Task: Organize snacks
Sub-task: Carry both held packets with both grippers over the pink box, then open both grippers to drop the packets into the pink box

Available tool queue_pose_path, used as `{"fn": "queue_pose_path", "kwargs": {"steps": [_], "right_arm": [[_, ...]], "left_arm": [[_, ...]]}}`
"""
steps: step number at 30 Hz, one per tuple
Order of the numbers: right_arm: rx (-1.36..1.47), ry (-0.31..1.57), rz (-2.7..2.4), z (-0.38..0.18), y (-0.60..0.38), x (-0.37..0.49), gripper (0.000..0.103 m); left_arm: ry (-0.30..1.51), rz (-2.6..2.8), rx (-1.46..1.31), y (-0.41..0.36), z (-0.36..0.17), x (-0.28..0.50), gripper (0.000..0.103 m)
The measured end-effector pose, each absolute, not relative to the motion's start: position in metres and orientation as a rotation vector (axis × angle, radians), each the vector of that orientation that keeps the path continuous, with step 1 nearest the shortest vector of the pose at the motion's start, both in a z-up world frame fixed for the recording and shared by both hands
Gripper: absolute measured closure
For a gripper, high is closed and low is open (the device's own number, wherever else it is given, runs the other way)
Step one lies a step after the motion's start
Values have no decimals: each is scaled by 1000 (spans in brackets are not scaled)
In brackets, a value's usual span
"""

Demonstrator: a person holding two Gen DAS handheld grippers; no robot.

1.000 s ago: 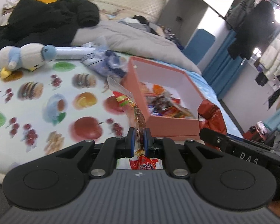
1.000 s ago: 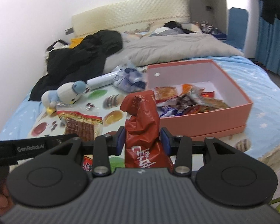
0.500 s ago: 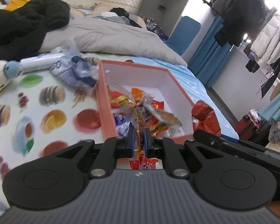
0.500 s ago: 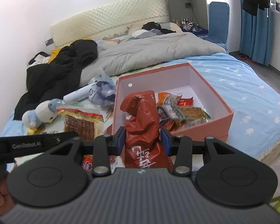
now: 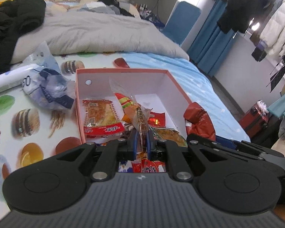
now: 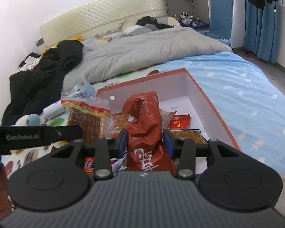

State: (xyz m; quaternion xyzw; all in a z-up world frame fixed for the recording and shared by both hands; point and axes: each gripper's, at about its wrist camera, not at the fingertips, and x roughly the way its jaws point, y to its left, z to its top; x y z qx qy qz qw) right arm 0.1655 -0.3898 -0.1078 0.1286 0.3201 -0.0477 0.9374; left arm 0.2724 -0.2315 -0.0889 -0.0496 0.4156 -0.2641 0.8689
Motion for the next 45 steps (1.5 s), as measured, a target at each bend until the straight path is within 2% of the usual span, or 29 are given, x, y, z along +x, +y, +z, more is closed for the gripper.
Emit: {"fn": "queue_pose_path", "kwargs": {"steps": [7, 15, 17, 18, 19, 20, 22, 34, 45], "right_arm": [[279, 738, -100, -142, -408, 214, 59], [304, 798, -88, -166, -412, 243, 58], [326, 799, -96, -167, -414, 245, 56], [333, 802, -108, -167, -415, 244, 50], [336, 805, -113, -167, -415, 245, 43], [339, 806, -116, -166, -415, 243, 41], [345, 792, -104, -160, -416, 238, 42], [324, 648, -113, -97, -396, 168, 42], [295, 530, -94, -49, -366, 88, 42]], "left_arm": [[957, -549, -89, -251, -129, 322, 91], [994, -557, -77, -250, -148, 337, 90], [996, -550, -81, -248, -148, 336, 87], [1005, -546, -90, -246, -146, 335, 86], [1012, -542, -101, -244, -144, 334, 83], [1005, -541, -106, -242, -140, 331, 82], [975, -533, -96, -238, -129, 323, 77], [835, -530, -113, -203, -49, 246, 77], [703, -537, -110, -168, 1, 152, 77]]}}
